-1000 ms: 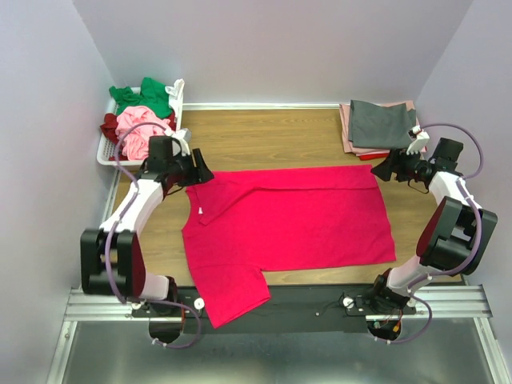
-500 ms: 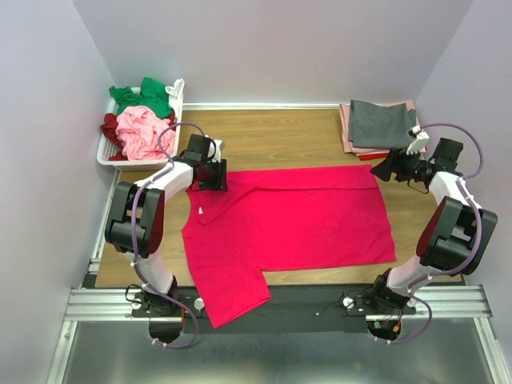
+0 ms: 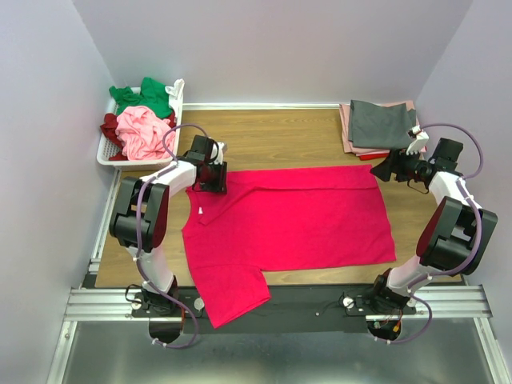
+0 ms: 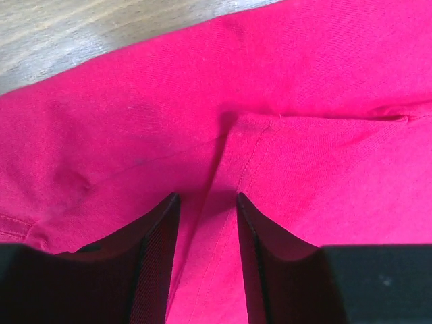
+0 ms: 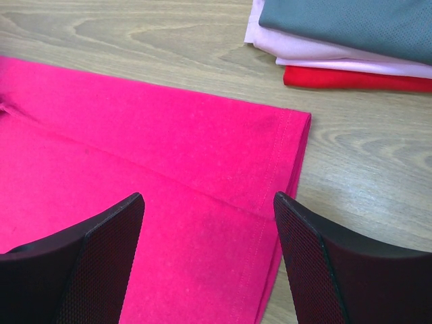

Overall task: Fold and stack the t-shirts
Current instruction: Fold the tshirt

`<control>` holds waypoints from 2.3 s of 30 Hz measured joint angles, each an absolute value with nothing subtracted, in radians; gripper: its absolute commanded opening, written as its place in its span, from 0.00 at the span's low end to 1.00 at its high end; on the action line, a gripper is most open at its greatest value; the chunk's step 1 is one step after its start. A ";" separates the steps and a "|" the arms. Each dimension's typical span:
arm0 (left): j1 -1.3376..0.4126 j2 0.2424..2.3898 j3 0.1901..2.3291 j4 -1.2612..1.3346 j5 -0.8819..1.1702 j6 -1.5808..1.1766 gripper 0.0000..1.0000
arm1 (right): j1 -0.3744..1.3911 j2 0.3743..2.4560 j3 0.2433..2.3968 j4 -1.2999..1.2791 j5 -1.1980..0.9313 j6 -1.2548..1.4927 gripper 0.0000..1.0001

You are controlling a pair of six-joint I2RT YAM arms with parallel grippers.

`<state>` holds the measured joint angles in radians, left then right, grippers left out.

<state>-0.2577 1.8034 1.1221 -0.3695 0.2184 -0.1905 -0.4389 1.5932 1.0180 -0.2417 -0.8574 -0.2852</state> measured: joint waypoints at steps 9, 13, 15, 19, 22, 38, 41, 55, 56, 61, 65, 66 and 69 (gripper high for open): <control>-0.269 1.804 1.122 -0.370 0.243 -0.182 0.12 | -0.439 1.593 1.018 -0.242 -0.857 -0.286 0.84; -0.273 1.803 1.122 -0.370 0.263 -0.181 0.00 | -0.439 1.593 1.018 -0.243 -0.857 -0.286 0.84; -0.274 1.802 1.122 -0.371 0.276 -0.182 0.00 | -0.439 1.593 1.018 -0.244 -0.857 -0.286 0.84; -0.277 1.784 1.116 -0.371 0.304 -0.183 0.00 | -0.439 1.593 1.018 -0.248 -0.857 -0.286 0.84; -0.283 1.745 1.094 -0.370 0.331 -0.186 0.00 | -0.439 1.593 1.018 -0.254 -0.857 -0.287 0.84; -0.406 1.607 0.867 -0.344 0.478 -0.219 0.38 | -0.440 1.593 1.018 -0.258 -0.857 -0.287 0.84; -0.408 1.539 0.870 -0.354 0.480 -0.234 0.41 | -0.440 1.593 1.018 -0.259 -0.857 -0.287 0.85; -0.408 1.351 0.902 -0.333 0.291 -0.278 0.40 | -0.440 1.624 1.028 -0.306 -0.885 -0.318 0.85; -0.408 1.357 0.891 -0.329 0.290 -0.281 0.34 | -0.440 1.632 1.029 -0.311 -0.885 -0.321 0.85; -0.408 1.447 0.866 -0.314 0.271 -0.302 0.08 | -0.440 1.660 1.029 -0.345 -0.886 -0.335 0.85; -0.408 1.493 0.855 -0.310 0.237 -0.308 0.06 | -0.440 1.662 1.030 -0.353 -0.887 -0.342 0.85; -0.408 1.499 0.855 -0.310 0.231 -0.308 0.05 | -0.440 1.662 1.031 -0.355 -0.887 -0.342 0.85; -0.408 1.523 0.855 -0.309 0.213 -0.308 0.04 | -0.440 1.667 1.038 -0.360 -0.887 -0.342 0.85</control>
